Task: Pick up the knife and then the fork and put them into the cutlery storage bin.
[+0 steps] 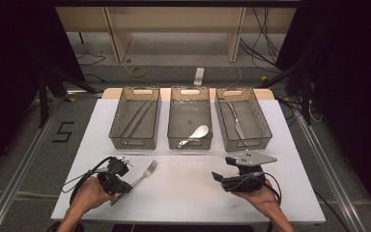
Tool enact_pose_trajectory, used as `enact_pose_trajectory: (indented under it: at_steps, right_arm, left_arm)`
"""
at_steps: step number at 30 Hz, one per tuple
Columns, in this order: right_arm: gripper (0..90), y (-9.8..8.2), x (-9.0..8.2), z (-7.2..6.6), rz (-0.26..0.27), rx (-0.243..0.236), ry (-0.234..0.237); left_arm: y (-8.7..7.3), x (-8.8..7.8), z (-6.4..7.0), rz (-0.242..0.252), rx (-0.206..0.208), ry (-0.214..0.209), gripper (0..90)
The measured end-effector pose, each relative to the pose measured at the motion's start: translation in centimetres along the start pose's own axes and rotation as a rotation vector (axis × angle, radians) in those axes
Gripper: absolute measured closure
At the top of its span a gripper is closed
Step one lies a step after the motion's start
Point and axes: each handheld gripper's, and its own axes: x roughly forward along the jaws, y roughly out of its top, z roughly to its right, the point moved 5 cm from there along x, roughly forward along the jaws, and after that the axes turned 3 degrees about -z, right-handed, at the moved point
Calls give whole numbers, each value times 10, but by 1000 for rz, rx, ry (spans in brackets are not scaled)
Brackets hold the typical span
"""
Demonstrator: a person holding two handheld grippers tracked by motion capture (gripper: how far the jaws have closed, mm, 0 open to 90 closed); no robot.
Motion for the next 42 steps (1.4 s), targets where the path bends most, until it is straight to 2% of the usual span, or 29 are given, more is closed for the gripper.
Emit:
enact_pose_trajectory:
  at_steps: [3, 5, 7, 12, 18, 22, 29, 32, 34, 36, 42]
  right_arm:
    - [290, 0, 0, -1, 0, -4, 4]
    - [296, 0, 1, -2, -2, -11, 3]
    - [296, 0, 1, -5, -4, -18, 4]
    - [294, 4, 3, -15, 2, -51, 28]
    - [291, 7, 7, -34, -3, -122, 66]
    - [290, 6, 13, -47, -21, -171, 84]
    - [291, 8, 22, -64, -39, -254, 108]
    - [292, 7, 27, -69, -56, -275, 104]
    - [297, 6, 30, -71, -67, -295, 103]
    - [299, 5, 32, -74, -73, -305, 100]
    - [327, 2, 41, -80, -121, -381, 79]
  left_arm:
    - [4, -5, 2, 33, 7, -11, 821]
    - [6, -10, 4, 59, 12, -48, 821]
    - [10, -14, 7, 77, 20, -60, 820]
    - [24, -19, 21, 100, 69, -104, 820]
    - [44, -16, 44, 82, 144, -141, 820]
    - [56, -13, 58, 72, 187, -146, 820]
    - [71, -9, 80, 26, 263, -174, 819]
    - [75, -5, 90, 3, 300, -189, 819]
    - [78, -2, 95, 2, 309, -205, 819]
    - [80, 0, 100, -14, 333, -204, 819]
    - [84, -2, 109, -11, 356, -227, 819]
